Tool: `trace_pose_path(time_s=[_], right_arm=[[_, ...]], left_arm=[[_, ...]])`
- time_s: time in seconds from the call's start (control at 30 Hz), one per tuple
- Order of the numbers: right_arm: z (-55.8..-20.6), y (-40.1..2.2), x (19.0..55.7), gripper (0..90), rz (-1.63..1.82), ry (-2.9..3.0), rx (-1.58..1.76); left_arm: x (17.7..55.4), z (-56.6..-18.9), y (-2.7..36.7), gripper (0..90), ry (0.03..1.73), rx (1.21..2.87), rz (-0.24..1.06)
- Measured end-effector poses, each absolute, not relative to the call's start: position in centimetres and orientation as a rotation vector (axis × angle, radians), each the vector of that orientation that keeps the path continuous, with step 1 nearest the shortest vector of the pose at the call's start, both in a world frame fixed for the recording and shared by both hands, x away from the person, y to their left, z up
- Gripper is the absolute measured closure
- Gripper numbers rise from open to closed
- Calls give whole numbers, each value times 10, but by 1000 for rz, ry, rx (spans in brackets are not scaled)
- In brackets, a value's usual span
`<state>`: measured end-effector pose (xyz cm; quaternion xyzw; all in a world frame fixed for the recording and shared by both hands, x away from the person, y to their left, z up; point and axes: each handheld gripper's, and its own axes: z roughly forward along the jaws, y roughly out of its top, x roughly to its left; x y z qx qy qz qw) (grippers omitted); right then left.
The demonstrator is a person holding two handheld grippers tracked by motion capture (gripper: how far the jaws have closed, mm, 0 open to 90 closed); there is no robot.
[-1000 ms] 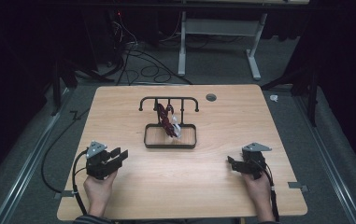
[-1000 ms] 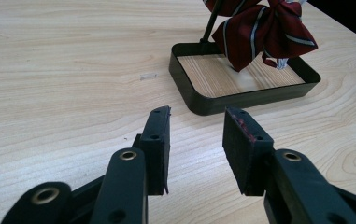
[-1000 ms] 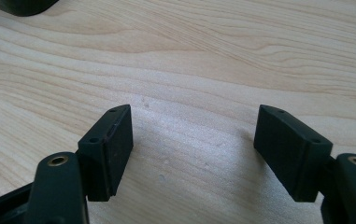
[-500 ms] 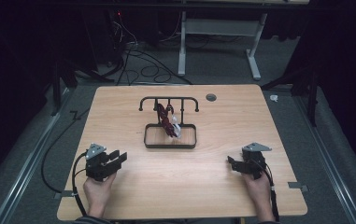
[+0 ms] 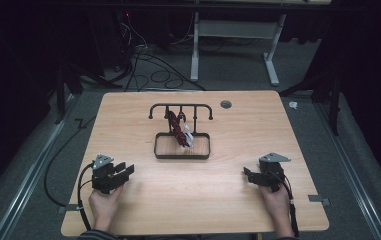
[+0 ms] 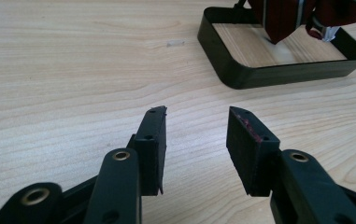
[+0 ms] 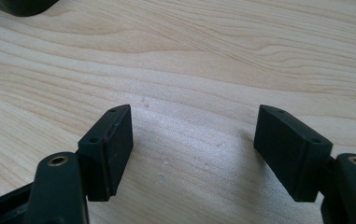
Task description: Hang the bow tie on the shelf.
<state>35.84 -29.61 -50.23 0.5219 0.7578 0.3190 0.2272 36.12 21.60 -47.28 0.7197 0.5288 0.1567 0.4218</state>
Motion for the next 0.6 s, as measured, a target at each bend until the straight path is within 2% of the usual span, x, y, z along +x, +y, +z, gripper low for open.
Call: trace_pose_path(time_s=[0.6], right_arm=[[-502, -296, 358, 295, 879, 2088, 1438]], left_arm=[[375, -489, 212, 577, 1356, 1878, 424]])
